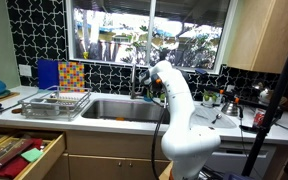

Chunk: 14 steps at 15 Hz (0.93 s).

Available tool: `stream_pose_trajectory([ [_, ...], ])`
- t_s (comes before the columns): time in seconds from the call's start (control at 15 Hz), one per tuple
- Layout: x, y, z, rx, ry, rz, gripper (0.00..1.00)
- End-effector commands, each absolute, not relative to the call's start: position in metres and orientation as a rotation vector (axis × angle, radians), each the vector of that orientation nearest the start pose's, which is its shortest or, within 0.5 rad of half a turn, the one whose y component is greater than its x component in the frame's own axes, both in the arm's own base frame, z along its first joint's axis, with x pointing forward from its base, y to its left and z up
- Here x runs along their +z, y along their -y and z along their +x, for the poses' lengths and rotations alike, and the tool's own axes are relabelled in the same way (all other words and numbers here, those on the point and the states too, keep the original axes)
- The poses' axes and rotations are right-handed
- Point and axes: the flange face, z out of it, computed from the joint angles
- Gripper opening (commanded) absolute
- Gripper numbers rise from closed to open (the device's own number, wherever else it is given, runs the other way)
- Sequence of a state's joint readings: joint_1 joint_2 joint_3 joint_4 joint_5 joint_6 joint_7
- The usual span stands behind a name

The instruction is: Exchange the two hand wash soap bottled on the sink, then put the hand wash soap on the blue plate next to the edge

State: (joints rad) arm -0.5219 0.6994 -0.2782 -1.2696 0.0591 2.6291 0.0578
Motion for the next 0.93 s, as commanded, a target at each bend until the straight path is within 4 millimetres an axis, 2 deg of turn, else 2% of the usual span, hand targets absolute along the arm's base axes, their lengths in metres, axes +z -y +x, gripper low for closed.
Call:
stream_pose_trajectory([
  [0.0, 0.424, 0.522, 0.596, -1.056, -1.254, -3.048, 0.99],
  [0.07, 0.424, 0.522, 0.597, -1.058, -1.257, -3.045, 0.74],
  [0.13, 0.425, 0.522, 0.597, -1.066, -1.253, -3.046, 0.74],
  [0.2, 0.426, 0.523, 0.598, -1.071, -1.257, -3.045, 0.68],
  [0.27, 0.428, 0.523, 0.598, -1.071, -1.254, -3.046, 0.58],
  [0.4, 0.433, 0.523, 0.597, -1.083, -1.249, -3.049, 0.44],
  [0.6, 0.449, 0.523, 0.592, -1.112, -1.252, -3.046, 0.41],
  [0.87, 0.485, 0.526, 0.573, -1.132, -1.282, -3.030, 0.41],
])
